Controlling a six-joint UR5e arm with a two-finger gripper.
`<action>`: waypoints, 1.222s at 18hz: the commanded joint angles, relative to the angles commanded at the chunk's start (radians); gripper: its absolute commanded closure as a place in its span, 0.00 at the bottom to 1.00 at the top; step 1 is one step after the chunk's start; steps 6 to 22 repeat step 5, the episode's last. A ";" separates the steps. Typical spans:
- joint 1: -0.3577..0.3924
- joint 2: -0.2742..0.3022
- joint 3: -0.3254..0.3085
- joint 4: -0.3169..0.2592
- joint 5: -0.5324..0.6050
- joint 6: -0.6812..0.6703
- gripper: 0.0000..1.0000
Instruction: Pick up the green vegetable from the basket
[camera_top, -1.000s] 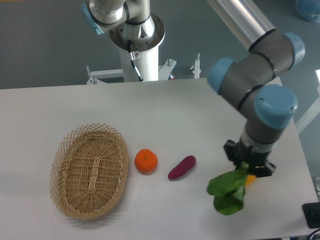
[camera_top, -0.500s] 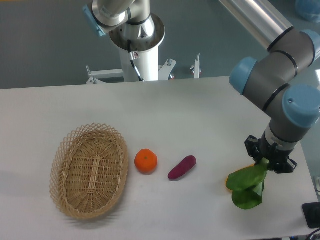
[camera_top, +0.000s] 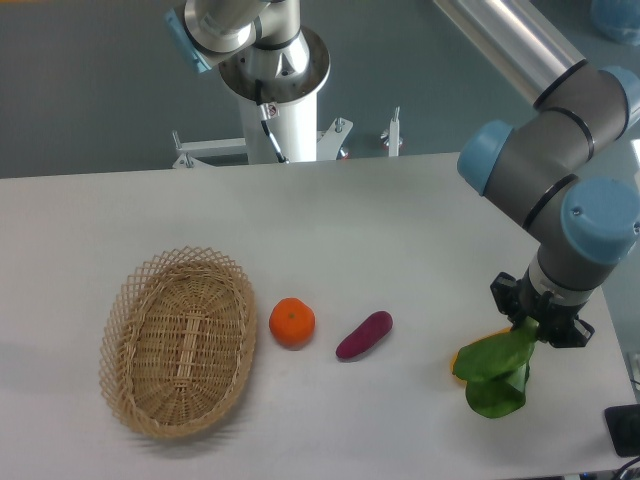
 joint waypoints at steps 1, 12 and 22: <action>0.000 0.000 -0.002 0.000 0.000 0.000 0.88; 0.000 0.000 -0.003 0.002 0.000 0.003 0.88; 0.000 0.000 -0.003 0.002 0.000 0.003 0.88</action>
